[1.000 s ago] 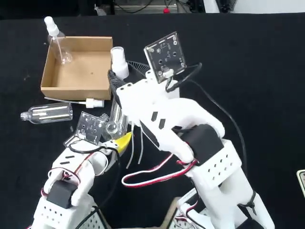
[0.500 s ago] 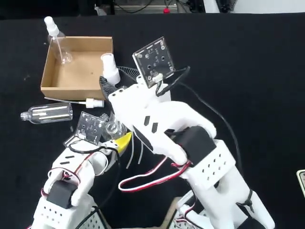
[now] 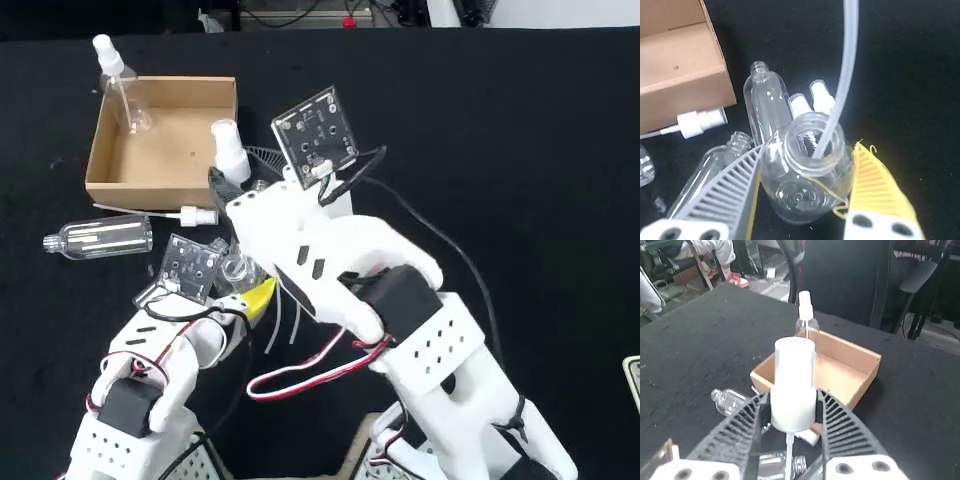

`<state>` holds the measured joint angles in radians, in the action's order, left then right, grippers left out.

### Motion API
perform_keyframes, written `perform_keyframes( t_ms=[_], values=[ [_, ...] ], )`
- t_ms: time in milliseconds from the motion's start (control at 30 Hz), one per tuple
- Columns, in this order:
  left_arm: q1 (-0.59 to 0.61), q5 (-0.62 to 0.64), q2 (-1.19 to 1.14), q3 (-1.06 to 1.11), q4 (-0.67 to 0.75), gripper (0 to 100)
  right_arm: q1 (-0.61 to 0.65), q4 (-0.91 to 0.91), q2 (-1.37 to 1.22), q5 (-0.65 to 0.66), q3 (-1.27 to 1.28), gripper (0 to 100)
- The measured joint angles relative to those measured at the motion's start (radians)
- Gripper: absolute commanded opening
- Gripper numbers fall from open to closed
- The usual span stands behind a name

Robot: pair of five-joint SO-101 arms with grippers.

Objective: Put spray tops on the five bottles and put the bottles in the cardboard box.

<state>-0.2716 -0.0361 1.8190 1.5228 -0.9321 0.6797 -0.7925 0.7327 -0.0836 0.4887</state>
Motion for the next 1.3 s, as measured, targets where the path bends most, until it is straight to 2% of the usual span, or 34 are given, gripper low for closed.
perform_keyframes(
  t_ms=[533,900,1300],
  values=[
    [-0.003,0.0,0.0,0.0,-0.017,22,0.069,0.186,0.41,0.041,0.436,7.0],
    [-0.003,0.0,0.0,0.0,-0.017,22,0.074,0.324,0.439,0.041,0.591,7.0],
    [-0.002,0.0,0.0,0.0,-0.017,22,0.075,0.258,0.439,0.04,0.591,7.0]
  ],
)
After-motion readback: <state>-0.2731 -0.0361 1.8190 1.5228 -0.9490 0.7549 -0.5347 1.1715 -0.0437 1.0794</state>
